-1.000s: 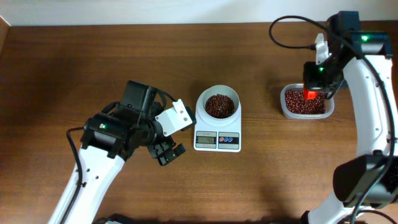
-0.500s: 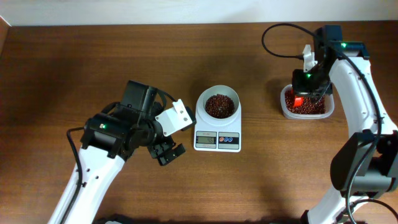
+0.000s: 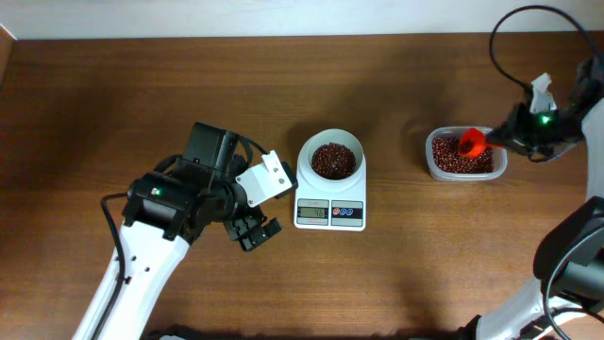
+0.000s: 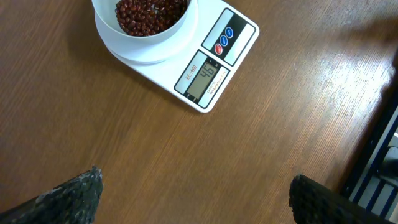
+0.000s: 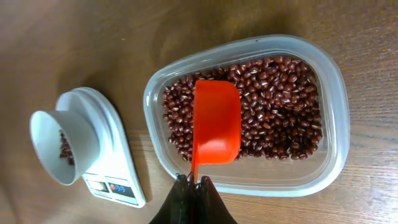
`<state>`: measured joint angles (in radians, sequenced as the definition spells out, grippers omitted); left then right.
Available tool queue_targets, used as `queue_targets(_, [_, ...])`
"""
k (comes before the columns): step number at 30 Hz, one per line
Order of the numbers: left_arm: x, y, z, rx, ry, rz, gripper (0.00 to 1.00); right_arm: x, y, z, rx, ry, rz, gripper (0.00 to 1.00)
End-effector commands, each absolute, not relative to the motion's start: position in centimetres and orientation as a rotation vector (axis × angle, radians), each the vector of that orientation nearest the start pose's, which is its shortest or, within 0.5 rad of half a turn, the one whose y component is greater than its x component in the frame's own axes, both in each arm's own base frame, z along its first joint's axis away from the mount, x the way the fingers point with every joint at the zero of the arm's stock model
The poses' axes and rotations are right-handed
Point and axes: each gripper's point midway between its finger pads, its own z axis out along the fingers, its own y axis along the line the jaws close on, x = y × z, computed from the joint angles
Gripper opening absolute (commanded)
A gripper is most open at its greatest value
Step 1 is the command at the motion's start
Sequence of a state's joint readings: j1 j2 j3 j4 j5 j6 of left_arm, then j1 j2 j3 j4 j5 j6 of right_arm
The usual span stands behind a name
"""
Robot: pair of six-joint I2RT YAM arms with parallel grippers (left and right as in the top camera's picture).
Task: Scoop and weigh 50g on scale
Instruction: 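Move the empty scoop with the right gripper back to the bean tub, then carry a small scoop of beans over the bowl and pour it in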
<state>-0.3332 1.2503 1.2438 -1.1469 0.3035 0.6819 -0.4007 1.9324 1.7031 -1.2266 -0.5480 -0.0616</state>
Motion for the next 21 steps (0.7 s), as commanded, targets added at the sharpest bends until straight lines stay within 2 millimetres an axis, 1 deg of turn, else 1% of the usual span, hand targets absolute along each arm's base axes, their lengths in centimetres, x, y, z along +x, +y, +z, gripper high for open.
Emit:
queue_targets(1, [24.9,-14.1,21.2,1.377,2.254,-0.308,0.99,39.8,-5.4,15.4,0.37,2.713,0.909,0.04])
queue_targets(2, [24.9,-14.1,21.2,1.377,2.254,-0.308,0.99,40.1,-3.9,16.3,0.312,2.673,0.991,0.04])
queue_targets(3, [24.9,-14.1,21.2,1.377,2.254,-0.308,0.99,40.3,-2.6,16.8,0.278,2.657,1.034,0.04])
queue_targets(4, [24.9,-14.1,21.2,1.377,2.254,-0.308,0.99,40.3,-2.0,17.0,0.259,2.651,1.054,0.04])
queue_targets(5, [24.9,-14.1,21.2,1.377,2.254,-0.308,0.99,40.4,-0.3,17.5,0.208,2.642,1.093,0.04])
queue_targets(7, [24.9,-14.1,21.2,1.377,2.254,-0.308,0.99,40.4,2.2,18.0,0.129,2.646,1.133,0.04])
queue_targets(9, [24.9,-14.1,21.2,1.377,2.254,-0.308,0.99,40.0,6.6,18.3,-0.008,2.663,1.189,0.04])
queue_targets(10, [24.9,-14.1,21.2,1.377,2.254,-0.308,0.99,39.9,8.3,18.3,-0.072,2.67,1.198,0.04])
queue_targets(13, [24.9,-14.1,21.2,1.377,2.254,-0.308,0.99,39.5,12.5,18.4,-0.239,2.665,1.209,0.04])
queue_targets(14, [24.9,-14.1,21.2,1.377,2.254,-0.308,0.99,39.6,14.0,18.4,-0.313,2.644,1.196,0.04])
queue_targets(15, [24.9,-14.1,21.2,1.377,2.254,-0.308,0.99,39.8,15.1,18.4,-0.369,2.626,1.177,0.04])
queue_targets(16, [24.9,-14.1,21.2,1.377,2.254,-0.308,0.99,40.0,15.9,17.8,-0.424,2.639,1.092,0.04])
queue_targets(18, [24.9,-14.1,21.2,1.377,2.254,-0.308,0.99,39.5,17.0,16.4,-0.506,2.703,0.927,0.04])
queue_targets(20, [24.9,-14.1,21.2,1.377,2.254,-0.308,0.99,39.0,18.1,15.8,-0.573,2.73,0.825,0.04])
queue_targets(21, [24.9,-14.1,21.2,1.377,2.254,-0.308,0.99,38.9,18.5,15.8,-0.603,2.734,0.774,0.04])
